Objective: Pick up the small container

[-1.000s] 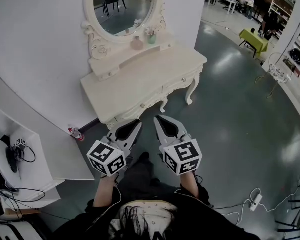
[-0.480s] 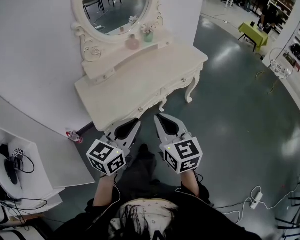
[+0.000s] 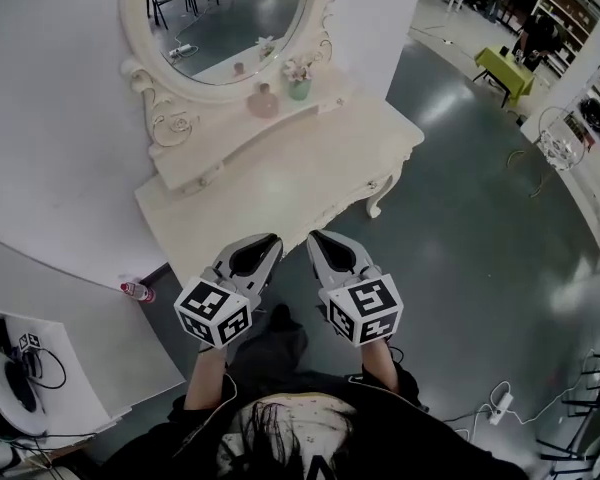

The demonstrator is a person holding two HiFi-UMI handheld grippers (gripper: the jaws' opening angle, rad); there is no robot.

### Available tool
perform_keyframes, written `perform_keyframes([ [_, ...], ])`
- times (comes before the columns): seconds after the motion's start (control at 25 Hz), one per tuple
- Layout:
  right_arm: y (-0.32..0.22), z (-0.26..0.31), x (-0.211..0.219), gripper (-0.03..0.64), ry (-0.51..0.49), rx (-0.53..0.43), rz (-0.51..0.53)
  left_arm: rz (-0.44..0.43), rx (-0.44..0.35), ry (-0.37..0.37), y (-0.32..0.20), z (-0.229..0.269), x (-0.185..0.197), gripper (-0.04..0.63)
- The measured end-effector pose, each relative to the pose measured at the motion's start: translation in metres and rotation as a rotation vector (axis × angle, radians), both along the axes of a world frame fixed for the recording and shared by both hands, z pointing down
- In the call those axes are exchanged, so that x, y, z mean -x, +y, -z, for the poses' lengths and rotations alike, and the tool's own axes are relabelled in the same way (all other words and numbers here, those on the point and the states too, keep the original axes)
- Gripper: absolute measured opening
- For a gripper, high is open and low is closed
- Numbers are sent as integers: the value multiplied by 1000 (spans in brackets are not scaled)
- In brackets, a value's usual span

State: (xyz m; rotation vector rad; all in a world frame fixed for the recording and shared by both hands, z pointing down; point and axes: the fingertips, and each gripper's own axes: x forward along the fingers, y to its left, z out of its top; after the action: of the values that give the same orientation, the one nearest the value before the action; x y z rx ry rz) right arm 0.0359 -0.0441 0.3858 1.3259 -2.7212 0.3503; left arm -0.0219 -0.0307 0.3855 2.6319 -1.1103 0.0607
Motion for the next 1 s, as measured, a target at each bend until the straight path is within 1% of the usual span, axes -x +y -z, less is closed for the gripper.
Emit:
perform_keyframes([
  [0.2, -52, -3, 23, 11, 22, 23, 3, 3, 14, 12, -53, -2, 24, 11],
  [0.44, -102, -6, 46, 11, 42, 28, 1, 2, 15, 23, -107, -6, 48, 11],
  [0.68, -138, -11, 55, 11, 65, 29, -21, -5, 22, 37, -143, -12, 63, 11],
  [0.84, -153, -10, 54, 11, 74, 31, -32, -10, 32, 61, -157, -14, 67, 11],
  [1.0, -165, -7, 57, 11, 82, 25, -31, -6, 33, 70, -168, -14, 71, 11],
])
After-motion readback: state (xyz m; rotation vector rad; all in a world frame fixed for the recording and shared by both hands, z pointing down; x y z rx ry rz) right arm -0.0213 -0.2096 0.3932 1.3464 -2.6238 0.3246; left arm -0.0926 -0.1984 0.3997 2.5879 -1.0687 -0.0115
